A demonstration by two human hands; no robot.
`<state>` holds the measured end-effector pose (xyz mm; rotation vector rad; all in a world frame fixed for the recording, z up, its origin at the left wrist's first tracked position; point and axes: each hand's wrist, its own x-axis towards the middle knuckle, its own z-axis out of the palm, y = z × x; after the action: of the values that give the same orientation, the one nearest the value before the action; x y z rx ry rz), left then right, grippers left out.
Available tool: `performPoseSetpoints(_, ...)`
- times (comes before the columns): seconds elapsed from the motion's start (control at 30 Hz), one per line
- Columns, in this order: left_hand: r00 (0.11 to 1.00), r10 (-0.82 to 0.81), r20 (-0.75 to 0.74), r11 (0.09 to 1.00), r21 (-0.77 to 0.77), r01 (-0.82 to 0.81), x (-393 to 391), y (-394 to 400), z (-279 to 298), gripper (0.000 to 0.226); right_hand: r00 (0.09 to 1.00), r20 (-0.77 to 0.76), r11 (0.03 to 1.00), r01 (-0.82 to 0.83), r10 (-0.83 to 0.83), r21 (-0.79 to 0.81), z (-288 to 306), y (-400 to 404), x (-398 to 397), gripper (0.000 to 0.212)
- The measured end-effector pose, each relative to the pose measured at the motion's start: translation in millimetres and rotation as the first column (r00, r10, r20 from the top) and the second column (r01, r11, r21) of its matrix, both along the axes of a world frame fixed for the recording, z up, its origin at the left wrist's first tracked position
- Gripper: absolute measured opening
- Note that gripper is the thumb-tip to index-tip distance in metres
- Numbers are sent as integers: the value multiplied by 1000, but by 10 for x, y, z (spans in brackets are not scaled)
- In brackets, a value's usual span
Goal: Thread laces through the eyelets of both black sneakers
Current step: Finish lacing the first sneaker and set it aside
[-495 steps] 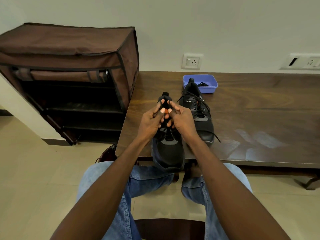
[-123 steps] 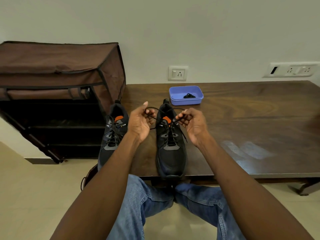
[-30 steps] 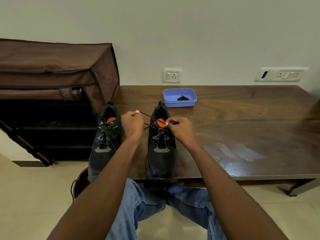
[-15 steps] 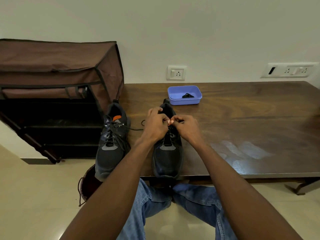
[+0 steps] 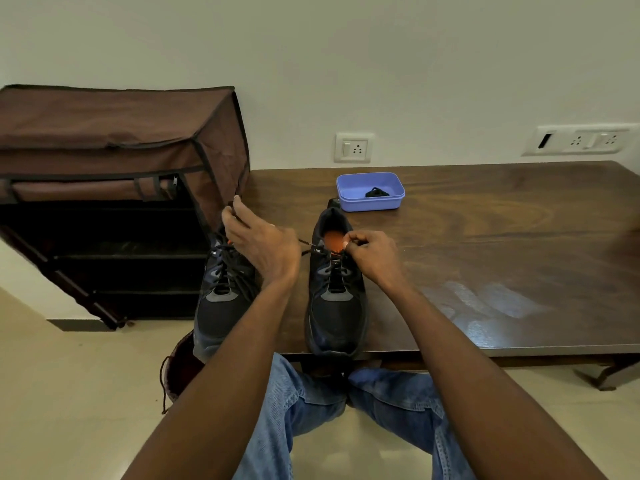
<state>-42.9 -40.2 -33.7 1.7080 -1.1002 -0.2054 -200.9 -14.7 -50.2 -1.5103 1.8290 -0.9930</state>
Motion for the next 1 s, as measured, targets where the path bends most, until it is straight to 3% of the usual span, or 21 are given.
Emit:
performPoseSetpoints(0.07,993,-53,107,996,73,46,-52,9,5,84,1000,-2,1000,2,-2,-15,-7,0,-1,15)
performPoseSetpoints(0.13,965,-177,194,966,222,133,-82,-15,-34,81,999,-35,1000,12,-12,-19,-14,-9,1,15)
performPoseSetpoints(0.2,904,-351,243,872,437,221,-76,-43,-71,50,998,-65,1000,7,-9,-24,-21,-19,4,15)
performPoseSetpoints(0.27,875,-445,190,768,583,264,-75,-25,-59,23,996,-83,1000,-18,16,-20,-20,-14,4,15)
performPoseSetpoints(0.37,904,-404,142,751,616,239,-55,39,-28,27,989,-139,998,-55,56,13,-23,-15,14,13)
performPoseSetpoints(0.47,876,-374,304,798,587,137,-9,76,-31,20,985,-168,999,-39,42,23,-34,-23,28,20)
performPoseSetpoints(0.53,854,-382,353,841,516,162,20,37,-77,28,989,-137,999,-46,48,18,-33,-28,31,27)
performPoseSetpoints(0.63,882,-459,106,827,412,381,-43,-20,-50,28,996,-32,997,-78,79,28,-54,-60,86,34)
performPoseSetpoints(0.73,835,-546,-62,756,393,523,-95,-48,-54,32,995,72,995,-68,63,69,-70,-104,147,32)
performPoseSetpoints(0.8,816,-574,-77,720,428,546,-85,-66,-74,28,994,43,989,-101,96,112,-81,-105,147,25)
performPoseSetpoints(0.9,800,-580,-154,695,419,584,-46,-95,-71,12,984,-61,973,-155,167,174,-99,-77,136,31)
performPoseSetpoints(1.0,799,-527,-292,700,385,602,-24,-94,-47,7,999,13,998,-45,45,37,-104,-80,191,14)
